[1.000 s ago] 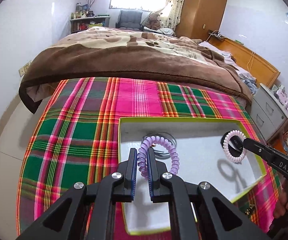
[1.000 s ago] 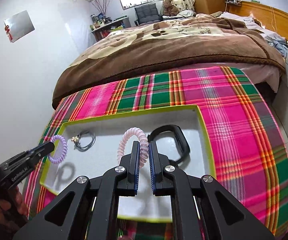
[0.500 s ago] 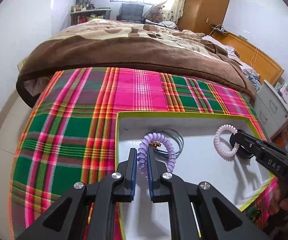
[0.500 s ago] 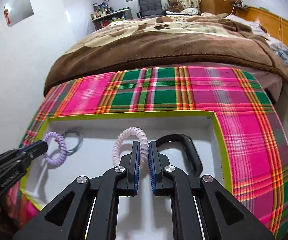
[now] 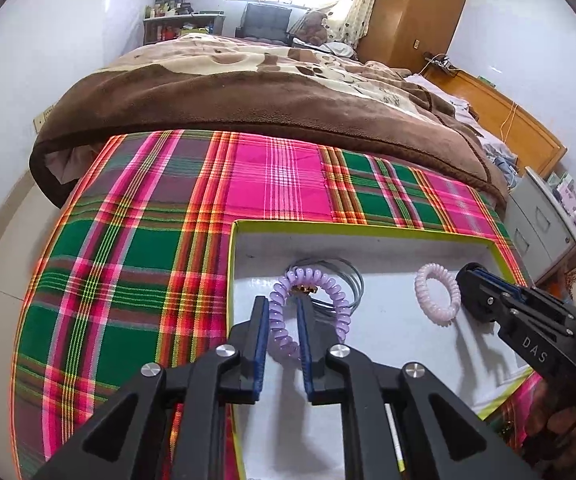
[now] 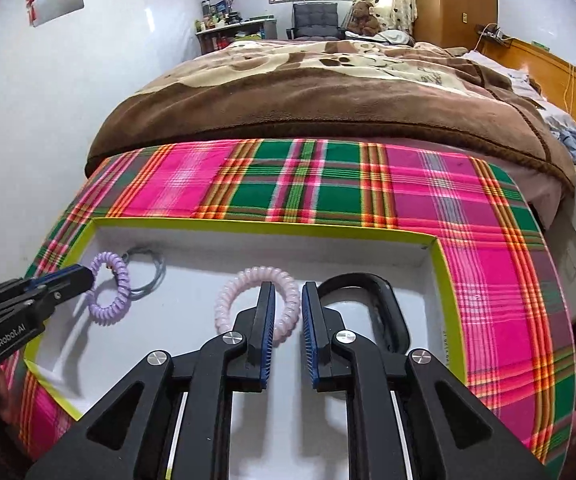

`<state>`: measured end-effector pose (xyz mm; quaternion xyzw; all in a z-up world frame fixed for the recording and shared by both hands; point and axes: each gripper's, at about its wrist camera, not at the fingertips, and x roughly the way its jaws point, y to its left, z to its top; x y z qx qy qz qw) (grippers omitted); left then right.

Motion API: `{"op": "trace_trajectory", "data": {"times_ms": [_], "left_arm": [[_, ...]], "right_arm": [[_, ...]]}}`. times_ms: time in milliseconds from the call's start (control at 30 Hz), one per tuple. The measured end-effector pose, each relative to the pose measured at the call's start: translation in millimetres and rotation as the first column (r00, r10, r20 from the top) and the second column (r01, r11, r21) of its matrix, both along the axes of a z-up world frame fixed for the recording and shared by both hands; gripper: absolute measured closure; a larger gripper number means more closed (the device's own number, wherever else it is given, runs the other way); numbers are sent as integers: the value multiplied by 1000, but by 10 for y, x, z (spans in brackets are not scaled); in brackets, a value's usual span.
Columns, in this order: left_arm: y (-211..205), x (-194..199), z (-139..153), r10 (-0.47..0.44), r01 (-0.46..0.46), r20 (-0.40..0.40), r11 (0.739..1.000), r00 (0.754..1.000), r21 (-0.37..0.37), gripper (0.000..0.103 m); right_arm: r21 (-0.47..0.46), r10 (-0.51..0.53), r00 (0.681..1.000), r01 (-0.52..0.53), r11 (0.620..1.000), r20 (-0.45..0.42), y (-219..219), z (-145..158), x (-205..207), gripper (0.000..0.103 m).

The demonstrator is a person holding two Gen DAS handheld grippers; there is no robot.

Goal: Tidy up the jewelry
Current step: 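Carry both coil hair ties into the box and open both tools, then withdraw both tools from the box toward the remaining jewelry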

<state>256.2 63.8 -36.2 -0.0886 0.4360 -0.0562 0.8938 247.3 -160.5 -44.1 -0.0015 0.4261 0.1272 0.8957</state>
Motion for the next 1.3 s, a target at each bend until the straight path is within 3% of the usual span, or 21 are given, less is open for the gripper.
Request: {"op": "trace_trajectory", "data": {"times_ms": [200, 333, 533, 833, 1300], "left_arm": [[-54, -19, 17, -24, 24, 3, 1000, 1000, 16, 79], [-84, -94, 66, -35, 35, 33, 999, 999, 9, 77], [-111, -276, 192, -60, 60, 62, 998, 996, 12, 66], [-122, -765, 391, -75, 76, 109, 997, 991, -11, 66], [-125, -1634, 379, -103, 107, 123, 994, 987, -27, 66]], "right_arm": [[3, 5, 1000, -5, 1000, -1, -3, 5, -15, 83], [9, 0, 1000, 0, 1000, -2, -7, 15, -37, 73], [34, 5, 1000, -6, 999, 20, -73, 119, -199, 71], [51, 17, 999, -19, 999, 46, -224, 289, -661, 67], [88, 23, 998, -29, 996, 65, -417, 313, -1427, 66]]}}
